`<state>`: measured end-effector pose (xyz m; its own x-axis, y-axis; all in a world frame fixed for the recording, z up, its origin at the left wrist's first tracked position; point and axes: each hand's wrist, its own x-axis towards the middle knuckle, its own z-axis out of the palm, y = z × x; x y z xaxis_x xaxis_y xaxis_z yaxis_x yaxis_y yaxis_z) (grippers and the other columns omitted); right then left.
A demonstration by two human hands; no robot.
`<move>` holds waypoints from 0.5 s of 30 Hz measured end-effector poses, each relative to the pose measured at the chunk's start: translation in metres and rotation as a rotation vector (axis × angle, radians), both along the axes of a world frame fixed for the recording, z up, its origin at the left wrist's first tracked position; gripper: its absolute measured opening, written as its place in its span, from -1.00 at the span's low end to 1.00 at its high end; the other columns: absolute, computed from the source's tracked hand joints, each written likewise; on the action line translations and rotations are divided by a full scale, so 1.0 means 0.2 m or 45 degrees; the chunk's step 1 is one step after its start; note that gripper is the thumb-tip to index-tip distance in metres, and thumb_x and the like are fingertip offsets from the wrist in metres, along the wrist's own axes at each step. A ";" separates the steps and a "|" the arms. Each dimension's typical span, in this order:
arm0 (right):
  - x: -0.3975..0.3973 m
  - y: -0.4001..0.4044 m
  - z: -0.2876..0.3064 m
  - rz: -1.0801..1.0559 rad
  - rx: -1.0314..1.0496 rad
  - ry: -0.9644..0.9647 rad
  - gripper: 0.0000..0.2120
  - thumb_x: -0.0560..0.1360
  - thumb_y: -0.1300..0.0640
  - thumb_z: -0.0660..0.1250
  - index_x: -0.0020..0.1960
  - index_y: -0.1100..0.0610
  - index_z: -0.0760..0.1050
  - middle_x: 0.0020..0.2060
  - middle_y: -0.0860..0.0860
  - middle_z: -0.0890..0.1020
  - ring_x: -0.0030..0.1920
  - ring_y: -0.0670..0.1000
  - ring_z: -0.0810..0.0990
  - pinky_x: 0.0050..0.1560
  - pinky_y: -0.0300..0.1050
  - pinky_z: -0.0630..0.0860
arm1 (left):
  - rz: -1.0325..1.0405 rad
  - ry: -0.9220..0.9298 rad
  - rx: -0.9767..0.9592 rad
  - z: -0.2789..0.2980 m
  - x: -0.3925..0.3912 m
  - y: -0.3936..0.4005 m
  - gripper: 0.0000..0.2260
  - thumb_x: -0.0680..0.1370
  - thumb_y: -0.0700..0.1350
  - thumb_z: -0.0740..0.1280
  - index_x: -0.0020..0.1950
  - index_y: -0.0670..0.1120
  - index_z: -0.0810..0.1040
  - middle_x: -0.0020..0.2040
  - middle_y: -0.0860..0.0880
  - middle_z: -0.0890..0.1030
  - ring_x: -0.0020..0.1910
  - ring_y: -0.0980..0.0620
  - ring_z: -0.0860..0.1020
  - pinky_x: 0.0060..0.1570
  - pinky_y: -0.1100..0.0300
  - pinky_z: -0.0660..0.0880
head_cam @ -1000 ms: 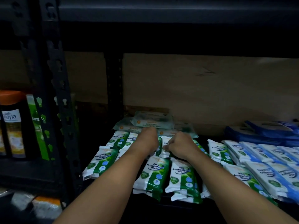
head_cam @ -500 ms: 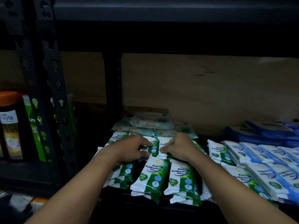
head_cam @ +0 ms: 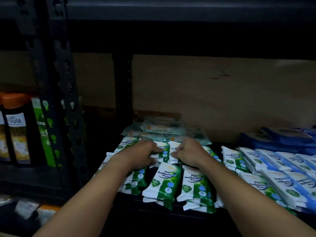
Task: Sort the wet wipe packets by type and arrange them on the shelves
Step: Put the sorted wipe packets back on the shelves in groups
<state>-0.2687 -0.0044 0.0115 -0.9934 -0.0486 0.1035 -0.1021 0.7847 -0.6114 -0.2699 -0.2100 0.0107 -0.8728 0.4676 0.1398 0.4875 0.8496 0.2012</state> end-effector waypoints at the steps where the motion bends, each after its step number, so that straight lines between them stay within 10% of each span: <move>1: 0.02 -0.01 0.01 -0.004 -0.013 -0.027 -0.58 0.49 0.01 0.50 -0.30 0.37 0.59 -0.42 0.19 0.58 -0.32 0.20 0.61 -0.29 -0.09 0.39 | 0.009 -0.019 -0.010 0.01 0.00 -0.01 -0.49 0.58 -0.01 0.43 0.52 0.12 0.40 0.51 0.01 0.39 0.50 -0.03 0.31 0.42 0.15 0.26; 3: 0.05 -0.02 0.03 0.031 -0.044 -0.069 -0.58 0.48 -0.07 0.50 -0.28 0.29 0.57 -0.36 0.21 0.56 -0.32 0.16 0.58 -0.19 -0.04 0.45 | 0.041 -0.057 -0.017 0.02 -0.01 -0.03 -0.43 0.52 0.06 0.48 0.51 0.18 0.40 0.47 0.01 0.42 0.47 -0.05 0.34 0.38 0.11 0.33; 7: 0.10 -0.05 0.06 0.111 0.115 -0.106 -0.34 0.49 -0.15 0.47 0.42 0.25 0.47 0.40 0.15 0.48 0.32 0.13 0.51 0.23 -0.11 0.45 | 0.081 -0.095 0.024 0.03 -0.04 -0.02 -0.35 0.42 0.05 0.58 0.48 0.14 0.46 0.46 0.00 0.47 0.39 -0.02 0.47 0.34 0.11 0.43; 12: 0.06 -0.12 0.03 0.046 0.279 -0.091 -0.60 0.49 -0.16 0.42 -0.20 0.18 0.49 -0.13 0.10 0.54 -0.05 0.11 0.55 -0.19 -0.08 0.43 | 0.101 -0.039 -0.007 0.02 -0.05 0.01 -0.34 0.41 0.00 0.59 0.48 0.11 0.46 0.44 -0.06 0.49 0.37 -0.06 0.49 0.33 0.10 0.44; 15: 0.06 -0.12 0.04 0.078 0.309 -0.119 -0.59 0.52 -0.19 0.39 -0.01 0.19 0.56 0.08 0.17 0.58 0.05 0.12 0.57 -0.11 -0.08 0.43 | 0.102 -0.069 0.087 0.00 -0.04 -0.03 -0.32 0.43 0.07 0.57 0.51 0.17 0.40 0.47 -0.03 0.45 0.39 -0.03 0.46 0.34 0.10 0.42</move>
<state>-0.2563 -0.0274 0.0200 -0.9926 -0.1212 -0.0110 -0.1058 0.9037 -0.4149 -0.2776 -0.2166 0.0116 -0.9140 0.3873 0.1207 0.4056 0.8688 0.2841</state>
